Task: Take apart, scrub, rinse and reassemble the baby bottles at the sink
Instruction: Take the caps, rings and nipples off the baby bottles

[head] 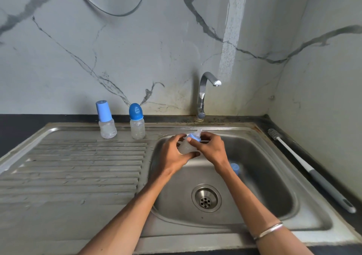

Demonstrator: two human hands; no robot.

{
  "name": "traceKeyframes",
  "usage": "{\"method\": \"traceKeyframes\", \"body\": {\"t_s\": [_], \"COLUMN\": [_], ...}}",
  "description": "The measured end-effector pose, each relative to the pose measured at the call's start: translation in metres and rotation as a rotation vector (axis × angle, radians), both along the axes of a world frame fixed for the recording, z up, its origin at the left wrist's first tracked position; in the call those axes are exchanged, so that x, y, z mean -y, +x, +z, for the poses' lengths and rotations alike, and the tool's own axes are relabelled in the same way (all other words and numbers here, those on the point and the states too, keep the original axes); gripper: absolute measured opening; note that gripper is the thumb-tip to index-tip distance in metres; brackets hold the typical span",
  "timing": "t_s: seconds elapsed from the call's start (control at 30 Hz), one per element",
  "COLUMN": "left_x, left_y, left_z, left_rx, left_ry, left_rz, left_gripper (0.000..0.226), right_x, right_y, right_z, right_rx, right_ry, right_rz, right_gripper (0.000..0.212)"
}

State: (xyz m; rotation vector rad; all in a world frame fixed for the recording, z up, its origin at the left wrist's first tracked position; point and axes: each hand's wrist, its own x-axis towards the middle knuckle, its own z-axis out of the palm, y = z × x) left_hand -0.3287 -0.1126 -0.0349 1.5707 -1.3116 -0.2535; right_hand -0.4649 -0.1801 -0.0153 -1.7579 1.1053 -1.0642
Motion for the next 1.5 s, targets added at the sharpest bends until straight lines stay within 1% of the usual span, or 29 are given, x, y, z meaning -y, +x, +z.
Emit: {"method": "traceKeyframes", "body": {"t_s": [0.1, 0.23, 0.3, 0.4, 0.53, 0.63, 0.77, 0.9, 0.97, 1.07, 1.13, 1.2, 1.3, 1.37, 1.43, 1.5], "left_x": [0.002, 0.005, 0.005, 0.004, 0.006, 0.007, 0.006, 0.005, 0.006, 0.007, 0.007, 0.009, 0.011, 0.012, 0.01, 0.008], "left_y": [0.004, 0.006, 0.006, 0.008, 0.01, 0.014, 0.011, 0.006, 0.007, 0.007, 0.004, 0.005, 0.01, 0.01, 0.009, 0.007], "left_z": [-0.005, -0.008, -0.008, -0.004, -0.003, -0.005, -0.004, -0.004, -0.006, -0.007, -0.007, -0.008, -0.009, -0.01, -0.009, -0.007], "left_rx": [0.076, 0.13, 0.157, 0.211, 0.231, 0.214, 0.166, 0.134, 0.106, 0.129, 0.099, 0.07, 0.022, -0.045, -0.085, -0.064], "left_ry": [0.034, 0.041, 0.02, -0.009, -0.01, 0.023, 0.069, 0.052, 0.044, 0.031, 0.04, 0.023, -0.007, -0.01, -0.02, -0.021], "left_rz": [0.012, 0.013, -0.002, -0.003, -0.025, -0.071, -0.115, -0.068, -0.074, -0.071, -0.09, -0.098, -0.101, -0.097, -0.102, -0.113], "left_gripper": [0.065, 0.058, 0.055, 0.054, 0.054, 0.048, 0.04, 0.036, 0.036, 0.039, 0.04, 0.037, 0.032, 0.031, 0.03, 0.029], "right_x": [0.003, 0.002, 0.0, -0.002, -0.004, -0.003, 0.003, 0.0, -0.002, -0.003, -0.004, -0.002, 0.0, 0.001, 0.0, -0.005], "right_y": [-0.003, -0.007, -0.009, -0.011, -0.01, -0.014, -0.024, -0.016, -0.01, -0.005, -0.003, -0.004, -0.003, -0.001, 0.002, 0.002], "right_z": [0.0, -0.001, 0.001, 0.005, 0.009, 0.012, 0.015, 0.01, 0.009, 0.006, 0.004, 0.005, 0.007, 0.006, 0.005, 0.007], "right_rx": [0.054, 0.089, 0.139, 0.198, 0.19, 0.163, 0.174, 0.212, 0.202, 0.179, 0.187, 0.217, 0.262, 0.271, 0.256, 0.194], "right_ry": [0.02, 0.064, 0.068, 0.049, 0.013, 0.01, 0.074, 0.078, 0.059, 0.024, 0.016, 0.023, 0.059, 0.082, 0.088, 0.057], "right_rz": [-0.018, 0.008, 0.025, 0.054, 0.119, 0.202, 0.339, 0.259, 0.182, 0.073, 0.024, 0.042, 0.212, 0.259, 0.238, 0.139], "right_gripper": [0.035, 0.039, 0.035, 0.03, 0.03, 0.028, 0.028, 0.033, 0.035, 0.034, 0.039, 0.041, 0.04, 0.044, 0.049, 0.059]}}
